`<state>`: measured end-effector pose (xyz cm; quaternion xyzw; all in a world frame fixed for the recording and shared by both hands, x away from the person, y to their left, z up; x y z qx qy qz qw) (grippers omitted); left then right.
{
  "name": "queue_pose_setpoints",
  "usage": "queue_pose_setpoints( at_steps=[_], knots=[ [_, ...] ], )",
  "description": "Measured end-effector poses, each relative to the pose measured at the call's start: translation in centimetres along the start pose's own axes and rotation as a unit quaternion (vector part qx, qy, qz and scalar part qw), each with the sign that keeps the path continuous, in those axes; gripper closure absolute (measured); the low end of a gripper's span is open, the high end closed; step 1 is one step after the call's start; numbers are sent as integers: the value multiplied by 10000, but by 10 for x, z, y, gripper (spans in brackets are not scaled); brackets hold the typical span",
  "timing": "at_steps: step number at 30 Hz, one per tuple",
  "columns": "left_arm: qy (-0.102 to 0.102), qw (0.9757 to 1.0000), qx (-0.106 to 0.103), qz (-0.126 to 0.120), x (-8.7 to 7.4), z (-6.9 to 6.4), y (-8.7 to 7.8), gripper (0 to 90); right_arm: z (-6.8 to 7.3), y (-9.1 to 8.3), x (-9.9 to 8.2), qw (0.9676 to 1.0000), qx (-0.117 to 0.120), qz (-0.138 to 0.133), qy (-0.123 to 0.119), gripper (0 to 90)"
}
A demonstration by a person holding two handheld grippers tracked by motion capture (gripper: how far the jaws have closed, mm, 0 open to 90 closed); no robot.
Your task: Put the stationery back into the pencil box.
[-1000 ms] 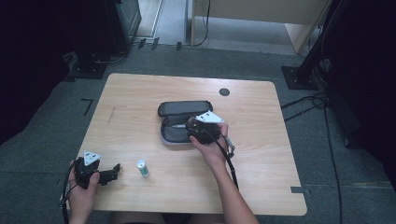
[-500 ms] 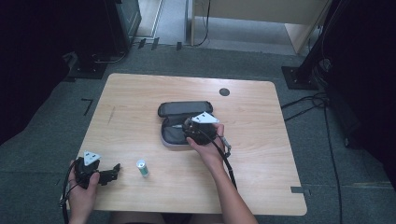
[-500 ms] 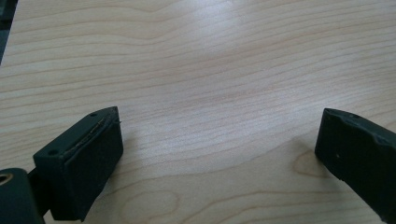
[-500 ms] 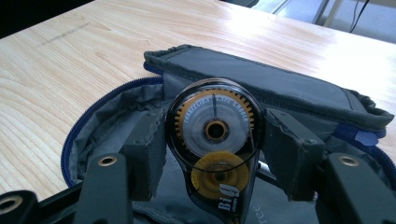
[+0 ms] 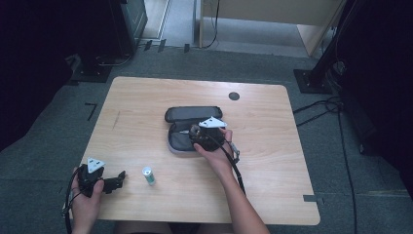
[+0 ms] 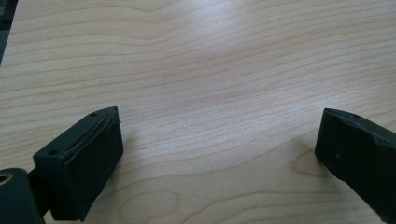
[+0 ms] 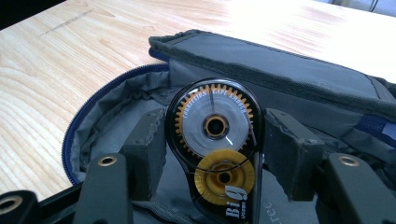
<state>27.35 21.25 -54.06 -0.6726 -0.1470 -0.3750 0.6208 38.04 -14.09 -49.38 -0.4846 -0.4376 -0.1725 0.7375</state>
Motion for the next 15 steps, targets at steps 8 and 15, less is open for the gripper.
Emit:
queue_pose_setpoints(
  at_steps=[8,15],
  knots=[
    [-16,10000,-15,-15,1,0,0,13,3,-7,2,9997,210,36,115,413],
    [3,10000,-3,-6,1,0,1,13,3,-9,2,9994,283,20,219,385]
  ],
)
Point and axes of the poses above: each handheld gripper's, and its own axes: y roughly forward along the jaws, x roughly out of its top, z roughly to its left, the point moved 3 cm from there along y, roughly forward along the jaws, and after that the axes turned 4 degrees about y, right-handed, at the moved point
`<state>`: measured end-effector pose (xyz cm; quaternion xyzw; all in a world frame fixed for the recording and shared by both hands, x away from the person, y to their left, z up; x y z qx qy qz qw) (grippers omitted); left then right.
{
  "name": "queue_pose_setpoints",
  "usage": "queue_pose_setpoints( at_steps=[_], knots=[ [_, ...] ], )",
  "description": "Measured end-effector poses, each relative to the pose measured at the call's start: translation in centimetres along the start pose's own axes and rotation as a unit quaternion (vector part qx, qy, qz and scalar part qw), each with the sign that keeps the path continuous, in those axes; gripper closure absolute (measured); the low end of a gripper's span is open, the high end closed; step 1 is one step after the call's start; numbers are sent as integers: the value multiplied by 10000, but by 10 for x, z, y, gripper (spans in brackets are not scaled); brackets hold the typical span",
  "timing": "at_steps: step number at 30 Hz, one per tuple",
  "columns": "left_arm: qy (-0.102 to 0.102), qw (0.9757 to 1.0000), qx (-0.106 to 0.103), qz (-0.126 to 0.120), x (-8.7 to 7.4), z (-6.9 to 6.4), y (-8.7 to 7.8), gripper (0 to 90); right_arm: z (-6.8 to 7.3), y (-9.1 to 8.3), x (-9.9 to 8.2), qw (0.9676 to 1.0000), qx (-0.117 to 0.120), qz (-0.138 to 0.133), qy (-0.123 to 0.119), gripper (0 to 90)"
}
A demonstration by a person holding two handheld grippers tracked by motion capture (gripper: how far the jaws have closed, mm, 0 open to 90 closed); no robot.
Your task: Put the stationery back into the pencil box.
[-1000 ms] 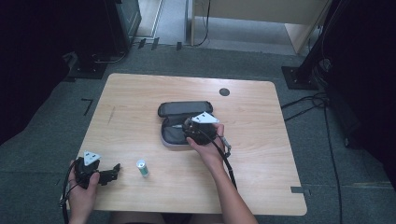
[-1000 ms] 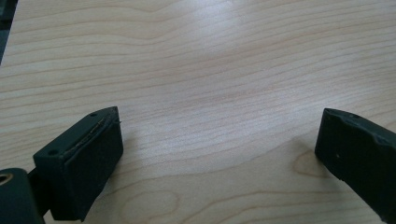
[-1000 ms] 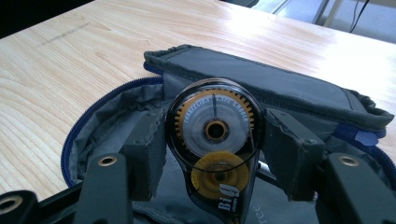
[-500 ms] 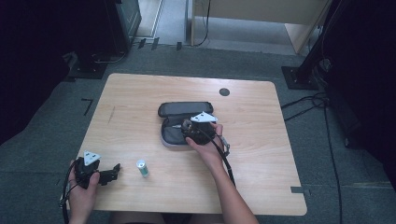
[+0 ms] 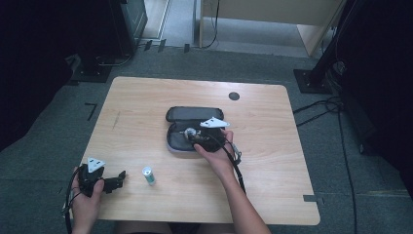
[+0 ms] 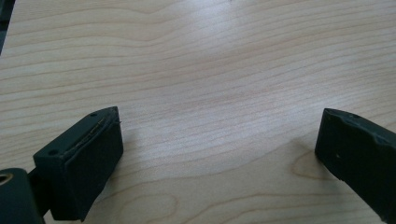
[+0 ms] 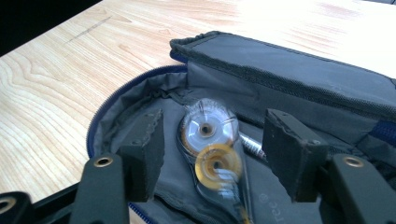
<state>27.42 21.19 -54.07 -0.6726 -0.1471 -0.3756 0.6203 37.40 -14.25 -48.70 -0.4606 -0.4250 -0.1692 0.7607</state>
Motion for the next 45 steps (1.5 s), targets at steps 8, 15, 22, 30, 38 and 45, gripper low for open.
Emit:
queue_pose_setpoints(
  at_steps=[8,15,22,30,38,45],
  knots=[
    [-2,10000,-5,-4,0,0,0,13,13,-12,-3,9999,126,-105,-24,347],
    [5,10000,7,3,0,0,0,13,35,-20,-12,9988,432,-192,-106,358],
    [-3,10000,4,-4,0,0,0,13,56,-28,-22,9967,733,-291,-210,395],
    [0,10000,1,1,0,0,0,13,80,-34,-36,9927,1113,-321,-332,417],
    [-2,10000,2,-1,0,0,0,13,103,-35,-53,9862,1565,-279,-461,447],
    [-9,10000,-9,-10,0,0,0,13,120,-31,-57,9800,1888,-242,-588,448]
  ],
)
Point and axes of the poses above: each handheld gripper's, and its own axes: y roughly forward along the jaws, x roughly out of its top, z roughly to its left, the point moved 3 cm from there along y, roughly forward along the jaws, and after that the axes turned 4 degrees about y, right-handed, at the moved point
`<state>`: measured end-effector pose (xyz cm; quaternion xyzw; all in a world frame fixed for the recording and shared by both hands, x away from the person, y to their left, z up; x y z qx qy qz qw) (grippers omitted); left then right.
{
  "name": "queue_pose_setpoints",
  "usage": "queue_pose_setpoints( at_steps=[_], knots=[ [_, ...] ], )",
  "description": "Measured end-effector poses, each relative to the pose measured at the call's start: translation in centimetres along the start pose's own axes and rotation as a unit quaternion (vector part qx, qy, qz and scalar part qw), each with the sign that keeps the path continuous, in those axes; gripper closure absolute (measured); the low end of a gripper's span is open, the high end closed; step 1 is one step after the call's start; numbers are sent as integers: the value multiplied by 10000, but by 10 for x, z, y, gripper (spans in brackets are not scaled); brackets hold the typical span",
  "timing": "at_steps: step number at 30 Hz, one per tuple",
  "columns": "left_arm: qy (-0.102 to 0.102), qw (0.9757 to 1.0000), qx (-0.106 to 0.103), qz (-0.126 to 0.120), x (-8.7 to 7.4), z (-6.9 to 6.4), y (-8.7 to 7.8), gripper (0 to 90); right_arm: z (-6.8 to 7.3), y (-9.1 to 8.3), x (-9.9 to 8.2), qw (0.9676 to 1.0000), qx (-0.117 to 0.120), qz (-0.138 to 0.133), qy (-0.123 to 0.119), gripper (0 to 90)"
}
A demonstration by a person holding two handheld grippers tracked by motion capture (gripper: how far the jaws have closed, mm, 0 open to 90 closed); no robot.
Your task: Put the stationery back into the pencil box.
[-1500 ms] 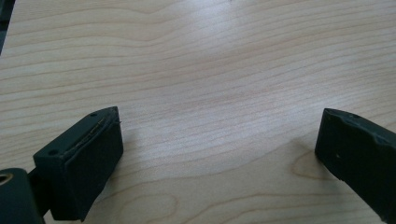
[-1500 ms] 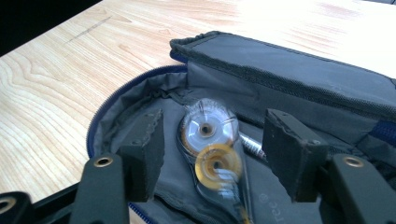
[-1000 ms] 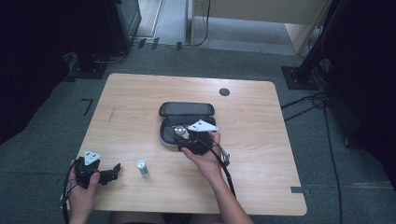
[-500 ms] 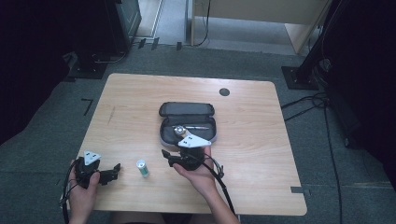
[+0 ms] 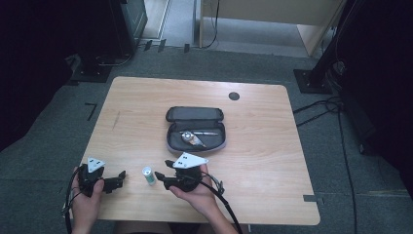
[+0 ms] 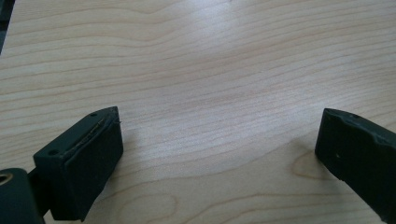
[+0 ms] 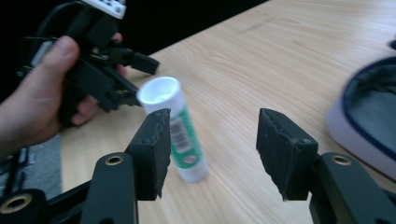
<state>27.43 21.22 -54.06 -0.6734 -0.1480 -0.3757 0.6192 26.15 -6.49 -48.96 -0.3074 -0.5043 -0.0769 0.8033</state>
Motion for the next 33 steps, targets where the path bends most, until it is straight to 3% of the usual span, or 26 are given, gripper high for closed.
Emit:
queue_pose_setpoints(
  at_steps=[7,18,20,22,23,25,27,33],
  knots=[
    [0,10000,7,6,0,0,0,13,11,12,-4,9998,187,53,-83,426],
    [3,10000,3,3,0,0,0,13,22,32,0,9996,110,134,-226,436],
    [0,10000,-2,1,0,0,0,13,22,36,-1,9995,26,172,-259,471],
    [0,10000,0,-2,0,0,0,13,23,39,-2,9994,-81,159,-296,570],
    [14,10000,0,11,0,0,0,13,23,39,-2,9994,-124,149,-279,632],
    [0,10000,-1,1,0,0,0,13,20,38,0,9995,-253,88,-168,658],
    [0,10000,-2,1,0,0,0,13,16,36,1,9995,-288,81,11,659],
    [12,10000,-5,8,0,0,0,13,7,25,6,9993,-351,32,98,659]
  ],
)
Point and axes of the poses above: each handheld gripper's, and its own axes: y roughly forward along the jaws, x roughly out of its top, z roughly to its left, the point moved 3 cm from there along y, roughly forward along the jaws, and after that the axes turned 4 degrees about y, right-handed, at the moved point
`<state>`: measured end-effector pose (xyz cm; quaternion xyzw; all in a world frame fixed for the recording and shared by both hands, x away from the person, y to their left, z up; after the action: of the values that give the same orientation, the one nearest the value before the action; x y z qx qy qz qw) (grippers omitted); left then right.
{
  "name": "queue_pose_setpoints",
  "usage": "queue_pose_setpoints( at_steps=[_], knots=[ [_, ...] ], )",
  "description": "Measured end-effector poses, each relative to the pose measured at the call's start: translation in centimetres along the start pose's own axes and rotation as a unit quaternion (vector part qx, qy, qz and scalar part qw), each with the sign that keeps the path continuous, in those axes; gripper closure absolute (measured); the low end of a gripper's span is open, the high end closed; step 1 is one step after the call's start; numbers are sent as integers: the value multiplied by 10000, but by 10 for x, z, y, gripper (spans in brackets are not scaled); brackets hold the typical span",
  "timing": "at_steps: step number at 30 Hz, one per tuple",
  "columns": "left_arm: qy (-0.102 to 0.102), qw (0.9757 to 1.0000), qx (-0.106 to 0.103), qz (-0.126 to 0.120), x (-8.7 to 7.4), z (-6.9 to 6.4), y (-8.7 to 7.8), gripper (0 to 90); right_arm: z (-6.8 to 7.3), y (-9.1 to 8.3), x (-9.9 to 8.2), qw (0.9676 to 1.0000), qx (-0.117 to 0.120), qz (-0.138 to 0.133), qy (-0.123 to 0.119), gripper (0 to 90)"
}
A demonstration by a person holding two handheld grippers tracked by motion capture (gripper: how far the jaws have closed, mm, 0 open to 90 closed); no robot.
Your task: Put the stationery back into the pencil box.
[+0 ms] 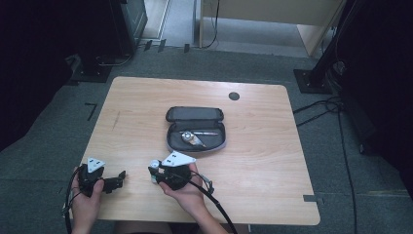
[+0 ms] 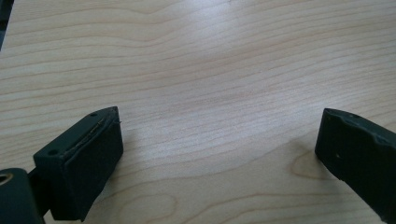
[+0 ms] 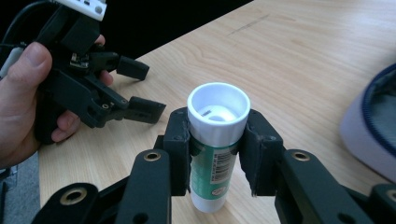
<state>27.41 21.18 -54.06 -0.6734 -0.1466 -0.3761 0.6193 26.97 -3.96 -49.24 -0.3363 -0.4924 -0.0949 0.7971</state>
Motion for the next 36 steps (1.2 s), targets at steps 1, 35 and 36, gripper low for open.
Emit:
queue_pose_setpoints(
  at_steps=[1,35,36],
  knots=[
    [9,10000,5,7,0,0,0,13,-1,-2,1,10000,-17,-16,-17,659],
    [-3,10000,0,-10,0,0,0,13,-88,-71,48,9889,-1227,-716,425,659],
    [9,10000,4,-11,0,0,0,13,-92,-70,48,9885,-1261,-702,459,659]
  ],
)
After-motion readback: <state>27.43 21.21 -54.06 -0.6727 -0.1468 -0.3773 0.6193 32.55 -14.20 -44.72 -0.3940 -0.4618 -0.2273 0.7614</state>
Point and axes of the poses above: each handheld gripper's, and its own axes: y roughly forward along the jaws, x roughly out of its top, z roughly to its left, the point moved 3 cm from there along y, roughly forward along the jaws, and after that the axes turned 4 degrees about y, right-handed, at the moved point
